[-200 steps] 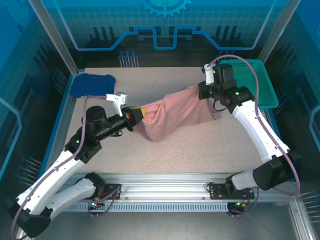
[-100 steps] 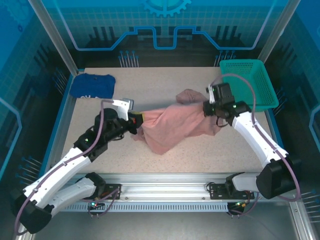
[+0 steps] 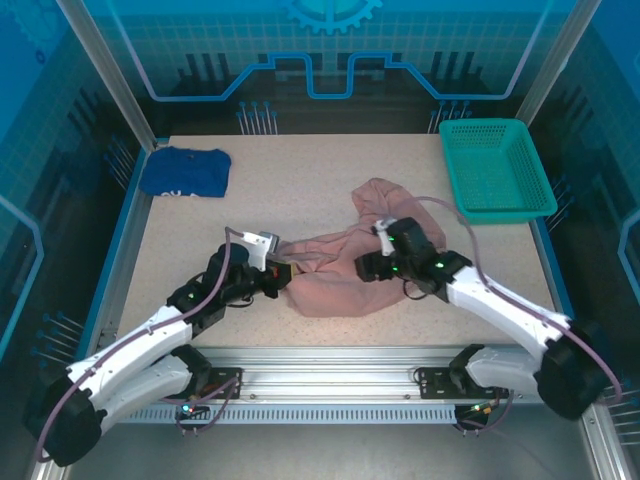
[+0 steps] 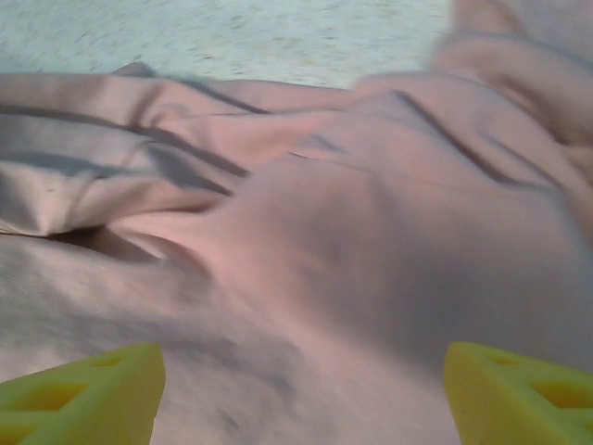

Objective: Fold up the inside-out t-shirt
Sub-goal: Adjust the T-shirt at the center of the table.

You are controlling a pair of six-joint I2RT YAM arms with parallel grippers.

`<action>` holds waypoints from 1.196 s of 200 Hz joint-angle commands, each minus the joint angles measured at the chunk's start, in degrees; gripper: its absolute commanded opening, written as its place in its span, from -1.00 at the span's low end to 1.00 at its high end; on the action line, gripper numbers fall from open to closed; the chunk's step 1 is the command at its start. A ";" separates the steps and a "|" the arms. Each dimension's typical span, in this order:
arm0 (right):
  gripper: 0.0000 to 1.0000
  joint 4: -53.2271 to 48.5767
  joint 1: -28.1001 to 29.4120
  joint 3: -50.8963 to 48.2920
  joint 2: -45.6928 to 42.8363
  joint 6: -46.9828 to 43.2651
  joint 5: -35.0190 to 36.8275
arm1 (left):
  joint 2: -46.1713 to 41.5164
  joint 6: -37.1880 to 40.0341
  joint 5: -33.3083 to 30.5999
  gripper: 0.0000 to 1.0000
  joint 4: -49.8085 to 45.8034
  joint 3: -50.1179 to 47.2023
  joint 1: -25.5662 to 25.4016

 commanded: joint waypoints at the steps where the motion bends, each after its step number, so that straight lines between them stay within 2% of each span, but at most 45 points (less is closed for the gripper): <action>1: 0.63 3.94 4.76 7.68 9.01 -0.04 3.81 | -2.00 0.04 0.98 -1.00 2.40 -0.93 -0.48; 50: 0.57 -2.00 5.16 19.37 30.13 0.06 19.44 | -4.17 0.26 -1.15 -1.00 0.83 -2.16 -0.51; 67: 0.30 -3.76 3.01 20.48 33.52 0.37 20.40 | -4.58 -0.04 -2.22 -1.00 0.30 -2.60 -0.58; 82: -0.15 -4.12 0.50 18.79 32.74 0.85 18.59 | -4.88 -0.13 -3.73 -1.00 -0.48 -2.67 -0.48; 108: -0.85 -3.08 -3.37 12.62 25.73 1.28 13.28 | -5.04 -0.13 -4.69 -1.00 1.73 -4.02 -0.49; 120: -1.00 -2.46 -4.23 9.36 20.06 0.93 12.92 | -4.61 -0.34 -5.10 -1.00 3.39 -4.59 -0.43; 150: -1.00 2.52 -6.13 2.06 5.24 0.98 6.02 | -1.24 0.51 -5.83 -1.00 8.08 -4.34 -0.48; 189: -1.00 5.36 -8.81 2.33 -9.76 1.34 -1.52 | 3.77 0.69 -9.51 -1.00 15.33 -0.82 -0.46; 215: -1.00 -0.15 -9.17 -1.84 -20.20 2.85 1.07 | 3.98 0.55 -5.80 -1.00 17.77 0.19 -0.50; 239: -1.00 -9.63 -9.18 -11.44 -28.16 9.13 6.89 | 5.66 -0.91 -0.93 -1.00 17.73 -4.18 -1.03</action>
